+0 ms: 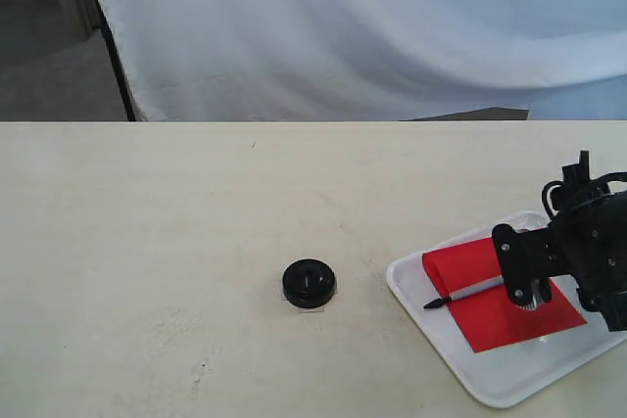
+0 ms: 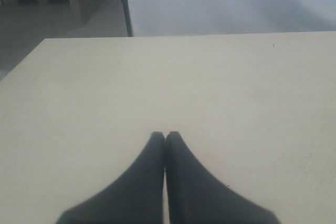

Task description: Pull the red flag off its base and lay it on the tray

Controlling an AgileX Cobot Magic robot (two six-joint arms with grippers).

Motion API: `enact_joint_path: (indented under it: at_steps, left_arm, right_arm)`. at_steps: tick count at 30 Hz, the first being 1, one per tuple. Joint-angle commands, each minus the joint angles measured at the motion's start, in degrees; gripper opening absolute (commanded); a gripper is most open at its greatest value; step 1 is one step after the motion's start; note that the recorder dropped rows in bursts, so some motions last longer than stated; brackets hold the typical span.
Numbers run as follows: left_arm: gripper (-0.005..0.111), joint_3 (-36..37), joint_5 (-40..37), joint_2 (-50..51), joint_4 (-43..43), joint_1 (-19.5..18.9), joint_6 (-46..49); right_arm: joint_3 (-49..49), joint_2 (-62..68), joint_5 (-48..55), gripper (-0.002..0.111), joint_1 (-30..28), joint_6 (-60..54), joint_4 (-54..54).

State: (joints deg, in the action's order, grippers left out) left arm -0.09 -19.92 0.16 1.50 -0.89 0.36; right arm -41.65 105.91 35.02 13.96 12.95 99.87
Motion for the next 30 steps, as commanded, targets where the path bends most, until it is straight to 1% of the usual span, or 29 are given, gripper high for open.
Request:
enact_joint_path:
  at_steps: [1,3,4,5,6,7,8,9,10,12,16,17,19,21,25,27,30]
  left_arm:
    - [0.0,0.09,0.26,-0.16,0.25,0.23,-0.36]
    - [0.0,0.09,0.26,-0.16,0.25,0.23,-0.36]
    - [0.0,0.09,0.26,-0.16,0.25,0.23,-0.36]
    - [0.0,0.09,0.26,-0.16,0.25,0.23,-0.36]
    - [0.0,0.09,0.26,-0.16,0.25,0.23,-0.36]
    - [0.0,0.09,0.26,-0.16,0.25,0.23,-0.36]
    - [0.0,0.09,0.26,-0.16,0.25,0.23,-0.36]
    - [0.0,0.09,0.26,-0.16,0.25,0.23,-0.36]
    - [0.0,0.09,0.26,-0.16,0.25,0.23,-0.36]
    - [0.0,0.09,0.26,-0.16,0.25,0.23,-0.36]
    - [0.0,0.09,0.26,-0.16,0.25,0.23,-0.36]
    - [0.0,0.09,0.26,-0.16,0.25,0.23,-0.36]
    - [0.0,0.09,0.26,-0.16,0.25,0.23,-0.36]
    - [0.0,0.09,0.26,-0.16,0.25,0.23,-0.36]
    - [0.0,0.09,0.26,-0.16,0.25,0.23,-0.36]
    - [0.0,0.09,0.26,-0.16,0.25,0.23,-0.36]
    - [0.0,0.09,0.26,-0.16,0.25,0.23,-0.36]
  right_arm:
    - [-0.33,-3.31,4.71,0.059,2.68,3.18,0.08]
    - [-0.33,-7.5,4.86,0.021,3.42,7.88,0.08]
    - [-0.33,-10.32,3.68,0.0,3.86,13.05,0.08]
    - [-0.33,-13.84,0.4,0.0,4.16,19.81,0.08]
    - [-0.33,-18.58,-5.54,-0.001,4.16,31.52,0.08]
    - [-0.33,-22.17,-9.36,-0.001,3.2,41.44,0.08]
    - [-0.33,-26.52,-13.18,-0.001,1.1,48.53,-4.3]
    - [-0.22,-29.66,-15.3,-0.001,-0.53,49.05,-13.09]
    - [-0.1,-32.28,-15.69,-0.001,-1.68,47.69,-21.25]
    - [0.58,-37.84,-16.5,-0.001,-3.14,41.47,-37.32]
    - [4.61,-51.24,-15.45,-0.001,-3.48,13.88,-69.84]
    - [5.51,-55.28,-14.12,-0.001,-3.48,9.33,-76.97]
    - [7.3,-62.9,-11.92,-0.001,-3.48,2.83,-86.46]
    - [9.58,-72.23,-10.53,-0.001,-3.48,0.65,-90.16]
    - [14.17,-89.02,-11.16,-0.001,-3.48,1.19,-90.15]
    - [16.12,-95.5,-12.53,-0.001,-3.48,1.89,-90.15]
    - [19.69,-104.8,-17.44,-0.001,-3.48,2.2,-90.5]
